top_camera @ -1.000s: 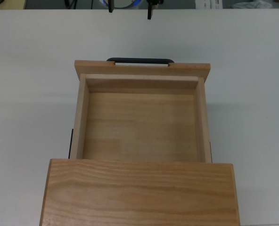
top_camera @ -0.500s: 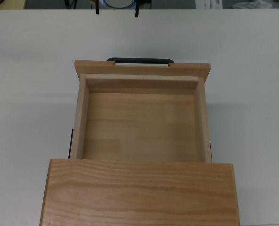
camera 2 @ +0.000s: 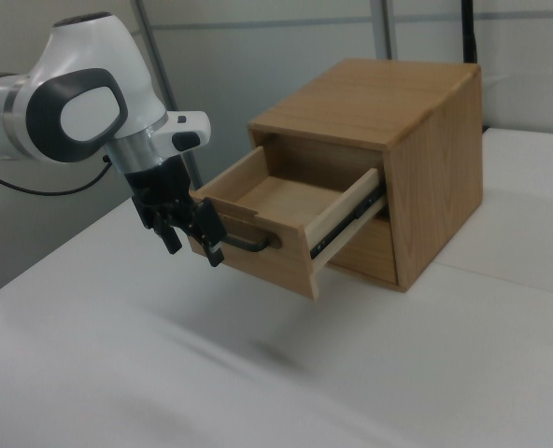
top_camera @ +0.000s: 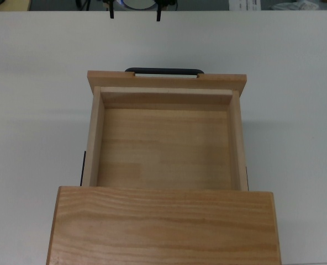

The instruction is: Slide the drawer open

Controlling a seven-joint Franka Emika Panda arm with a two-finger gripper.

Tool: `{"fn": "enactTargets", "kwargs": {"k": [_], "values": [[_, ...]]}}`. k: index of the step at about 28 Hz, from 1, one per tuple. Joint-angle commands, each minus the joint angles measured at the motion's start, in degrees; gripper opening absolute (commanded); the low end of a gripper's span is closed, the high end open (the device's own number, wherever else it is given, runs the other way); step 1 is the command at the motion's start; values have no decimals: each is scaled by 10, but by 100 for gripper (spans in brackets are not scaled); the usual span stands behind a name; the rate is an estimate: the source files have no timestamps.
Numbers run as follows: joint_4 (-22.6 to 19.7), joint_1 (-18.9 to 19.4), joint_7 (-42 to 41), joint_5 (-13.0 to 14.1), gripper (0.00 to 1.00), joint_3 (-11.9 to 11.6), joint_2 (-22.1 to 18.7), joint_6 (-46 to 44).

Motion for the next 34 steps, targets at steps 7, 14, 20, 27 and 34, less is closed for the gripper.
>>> {"fn": "enactTargets", "kwargs": {"k": [7, 14, 20, 27, 34], "values": [[22, -4, -14, -5, 100, -5, 11, -25], [22, -3, -10, -4, 100, -5, 11, -25], [22, -3, -9, -4, 100, -4, 12, -25], [22, -2, -8, -1, 100, -2, 12, -25], [21, -2, -9, -1, 100, -3, 12, -25]]}}
